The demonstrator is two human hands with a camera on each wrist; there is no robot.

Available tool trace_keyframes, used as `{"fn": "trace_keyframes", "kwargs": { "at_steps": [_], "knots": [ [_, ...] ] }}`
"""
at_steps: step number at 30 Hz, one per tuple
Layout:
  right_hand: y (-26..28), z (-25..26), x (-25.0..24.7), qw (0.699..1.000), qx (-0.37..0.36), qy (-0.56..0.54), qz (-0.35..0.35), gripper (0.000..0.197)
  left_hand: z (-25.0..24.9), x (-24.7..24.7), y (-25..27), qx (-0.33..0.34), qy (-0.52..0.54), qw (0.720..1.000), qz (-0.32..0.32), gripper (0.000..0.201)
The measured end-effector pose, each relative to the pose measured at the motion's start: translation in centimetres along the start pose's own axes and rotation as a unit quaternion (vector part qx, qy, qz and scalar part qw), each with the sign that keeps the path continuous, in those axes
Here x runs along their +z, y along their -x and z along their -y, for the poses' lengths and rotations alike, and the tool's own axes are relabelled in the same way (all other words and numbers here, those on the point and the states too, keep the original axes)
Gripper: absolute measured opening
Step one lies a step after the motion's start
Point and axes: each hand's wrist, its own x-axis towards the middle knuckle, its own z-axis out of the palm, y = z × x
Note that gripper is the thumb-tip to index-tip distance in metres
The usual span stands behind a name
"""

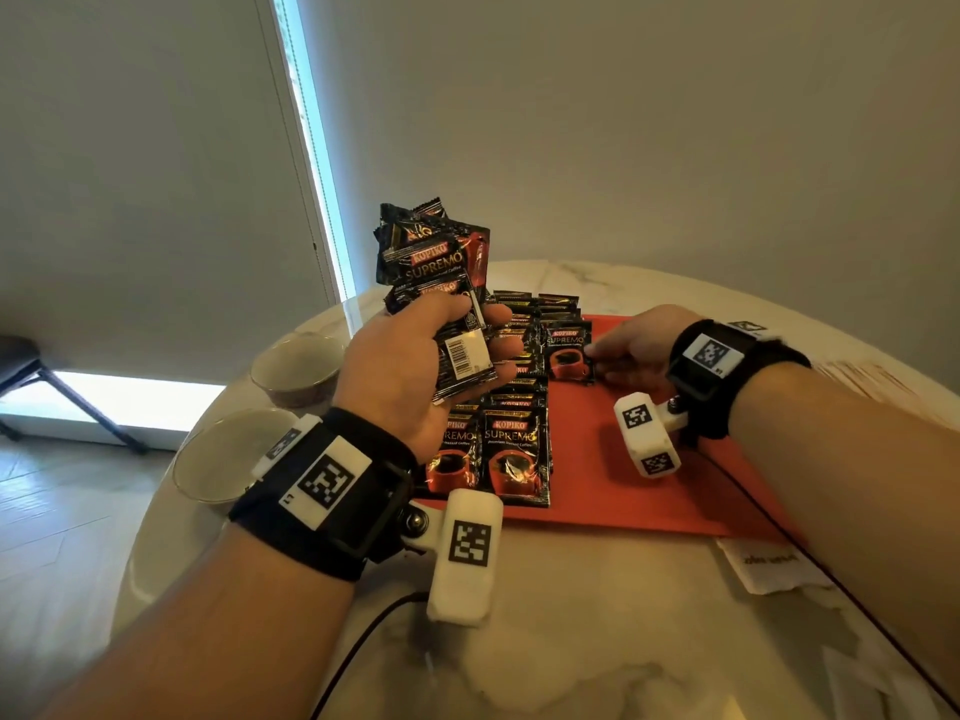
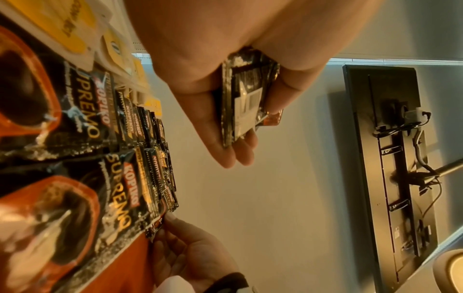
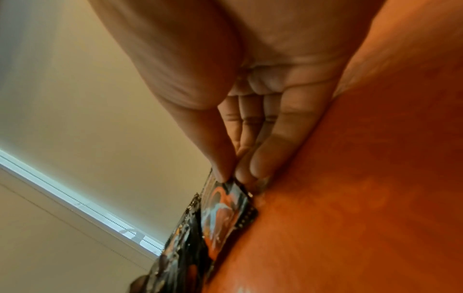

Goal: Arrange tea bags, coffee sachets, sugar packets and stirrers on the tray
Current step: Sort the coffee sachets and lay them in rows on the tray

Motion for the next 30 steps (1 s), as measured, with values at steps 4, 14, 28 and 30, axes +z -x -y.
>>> {"fn": "trace_keyframes", "kwargs": {
  "at_steps": [4,14,28,30],
  "knots": [
    [0.1,0.0,-0.1,1.000,-0.008,0.016,0.006,0.009,0.0,0.4,0.6,0.003,-0.032,0.999,0.036,0.020],
    [7.5,2.6,-0.2,0.959,-0.206,-0.143,0.130,0.032,-0.2,0.6,1.6,-0.056,-0.083,0.989,0.111,0.018],
    [9.7,2.8,1.7,0.946,-0.238,-0.063,0.211,0.024,-0.6,-0.3,0.2,-0.007,0.000,1.000,-0.008,0.028],
    [9.8,2.8,1.9,0.947,-0.235,-0.069,0.207,0.030,-0.7,-0.5,-0.1,0.009,0.012,1.000,-0.017,0.026]
  ]
}}
